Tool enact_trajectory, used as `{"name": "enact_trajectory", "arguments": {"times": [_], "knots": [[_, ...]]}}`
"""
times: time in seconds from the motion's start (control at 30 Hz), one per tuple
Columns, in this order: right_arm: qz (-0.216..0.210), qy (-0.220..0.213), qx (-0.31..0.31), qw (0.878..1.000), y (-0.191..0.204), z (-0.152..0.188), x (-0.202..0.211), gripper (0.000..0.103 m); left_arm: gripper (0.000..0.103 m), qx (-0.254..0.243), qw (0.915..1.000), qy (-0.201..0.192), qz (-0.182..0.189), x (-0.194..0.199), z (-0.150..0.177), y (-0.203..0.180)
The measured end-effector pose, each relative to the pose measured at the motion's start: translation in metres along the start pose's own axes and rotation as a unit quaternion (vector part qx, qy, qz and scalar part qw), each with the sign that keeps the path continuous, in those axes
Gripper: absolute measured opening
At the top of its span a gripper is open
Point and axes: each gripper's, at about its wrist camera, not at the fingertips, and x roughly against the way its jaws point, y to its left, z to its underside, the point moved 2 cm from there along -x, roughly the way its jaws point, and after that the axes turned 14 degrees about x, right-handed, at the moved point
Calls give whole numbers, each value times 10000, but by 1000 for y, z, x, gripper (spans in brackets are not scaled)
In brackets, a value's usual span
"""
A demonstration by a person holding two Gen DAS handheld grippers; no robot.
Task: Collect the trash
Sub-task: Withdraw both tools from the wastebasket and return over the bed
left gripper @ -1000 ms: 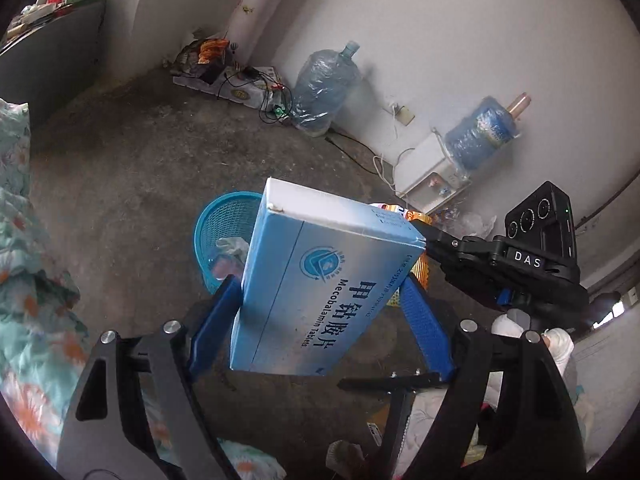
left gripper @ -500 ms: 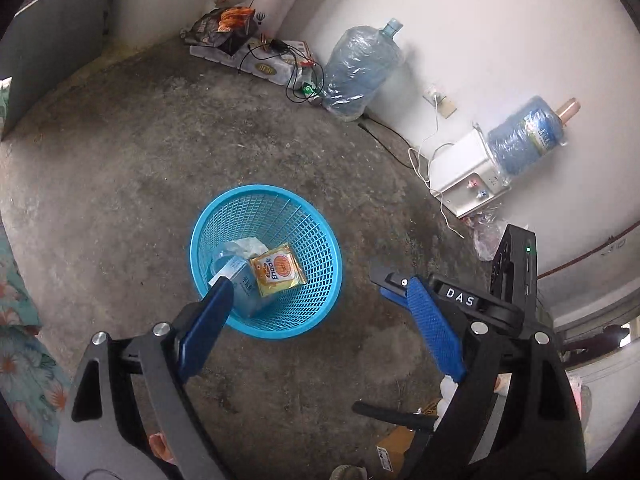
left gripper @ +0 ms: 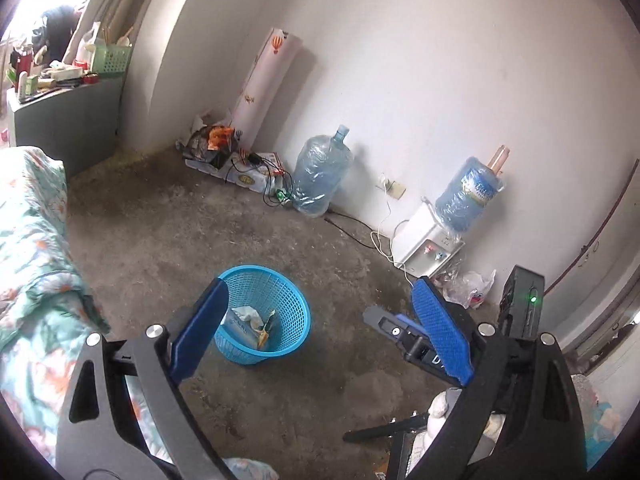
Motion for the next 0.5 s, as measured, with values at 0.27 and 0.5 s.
{"name": "enact_trajectory", "arguments": {"times": [0.27,0.5], "knots": [[-145,-1510,2301,9613,136,5,84,97,89,80,9967,-722,-371,154,30,43],[-1692,-960,2507,9483,209,25,82,97,89,530,9742,-1721,-1361,300,79,110]]}}
